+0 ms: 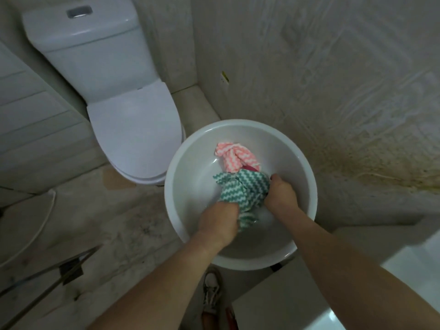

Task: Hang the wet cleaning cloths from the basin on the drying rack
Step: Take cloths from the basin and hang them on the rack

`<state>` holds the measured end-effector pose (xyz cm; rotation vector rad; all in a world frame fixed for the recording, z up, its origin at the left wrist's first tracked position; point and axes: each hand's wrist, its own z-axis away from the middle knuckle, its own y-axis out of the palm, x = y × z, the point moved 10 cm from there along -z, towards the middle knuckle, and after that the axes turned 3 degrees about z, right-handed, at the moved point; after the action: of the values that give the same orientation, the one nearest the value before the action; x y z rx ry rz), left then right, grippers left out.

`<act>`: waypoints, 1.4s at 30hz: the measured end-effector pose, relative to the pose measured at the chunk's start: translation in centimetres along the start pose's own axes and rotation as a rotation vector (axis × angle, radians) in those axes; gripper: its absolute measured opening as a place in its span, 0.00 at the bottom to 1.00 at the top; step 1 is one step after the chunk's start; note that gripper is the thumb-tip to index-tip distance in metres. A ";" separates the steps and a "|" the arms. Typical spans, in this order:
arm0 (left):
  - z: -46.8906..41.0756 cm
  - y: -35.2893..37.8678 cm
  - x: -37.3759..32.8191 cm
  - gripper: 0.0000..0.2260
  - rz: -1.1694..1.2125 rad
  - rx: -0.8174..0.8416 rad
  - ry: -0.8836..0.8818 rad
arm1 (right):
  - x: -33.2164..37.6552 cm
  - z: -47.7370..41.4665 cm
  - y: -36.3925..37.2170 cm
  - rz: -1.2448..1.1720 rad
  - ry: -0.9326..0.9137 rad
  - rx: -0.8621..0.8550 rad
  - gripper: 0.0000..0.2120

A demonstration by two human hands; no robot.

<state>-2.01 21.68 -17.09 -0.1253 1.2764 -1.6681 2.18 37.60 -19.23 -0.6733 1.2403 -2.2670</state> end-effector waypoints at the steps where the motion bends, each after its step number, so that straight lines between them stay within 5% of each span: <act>1: 0.2 -1.1 0.3 0.06 0.030 -0.051 0.001 | 0.0 0.2 -0.3 0.053 -0.004 0.002 0.13; 4: 1.2 -3.6 1.5 0.13 0.283 -0.123 0.016 | 0.7 1.3 -3.0 0.155 -0.049 -0.040 0.06; 7: 3.2 -7.0 2.3 0.15 0.546 -0.239 0.012 | 1.8 2.9 -6.3 0.094 -0.070 -0.092 0.17; 10: 5.8 -9.8 3.0 0.09 0.944 -0.342 -0.038 | 3.8 5.2 -9.0 -0.182 -0.149 -0.113 0.26; 16: 9.9 -13.9 3.1 0.08 1.542 -0.435 -0.129 | 6.9 9.9 -12.4 -0.889 -0.215 0.014 0.27; 18: 10.6 -15.0 2.4 0.07 1.473 -0.404 -0.146 | 8.2 11.1 -13.6 -0.937 -0.253 0.069 0.28; 22: 12.6 -17.3 -1.2 0.21 1.045 -0.248 0.012 | 12.9 15.6 -16.2 -0.971 -0.422 0.174 0.27; 24: 13.5 -17.9 -1.8 0.15 0.960 -0.252 0.072 | 15.3 17.9 -17.2 -0.989 -0.502 0.230 0.24; 28: 15.8 -20.5 0.6 0.05 0.913 -0.391 0.064 | 18.3 20.7 -18.8 -1.112 -0.573 0.395 0.20; 34: 23.8 -25.8 3.7 0.05 0.907 -0.580 0.122 | 24.3 27.2 -19.8 -0.989 -0.819 0.586 0.02; 37: 26.9 -27.0 4.4 0.12 1.012 -0.549 0.179 | 27.5 31.0 -19.6 -0.867 -0.917 0.658 0.05; 42: 31.2 -27.7 7.8 0.12 0.840 -0.587 0.107 | 31.8 35.0 -19.5 -0.601 -0.967 0.511 0.05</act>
<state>-4.80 -6.39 14.60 0.1411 1.5755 -0.5750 -3.96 5.68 20.24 -1.7803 -0.0153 -2.0265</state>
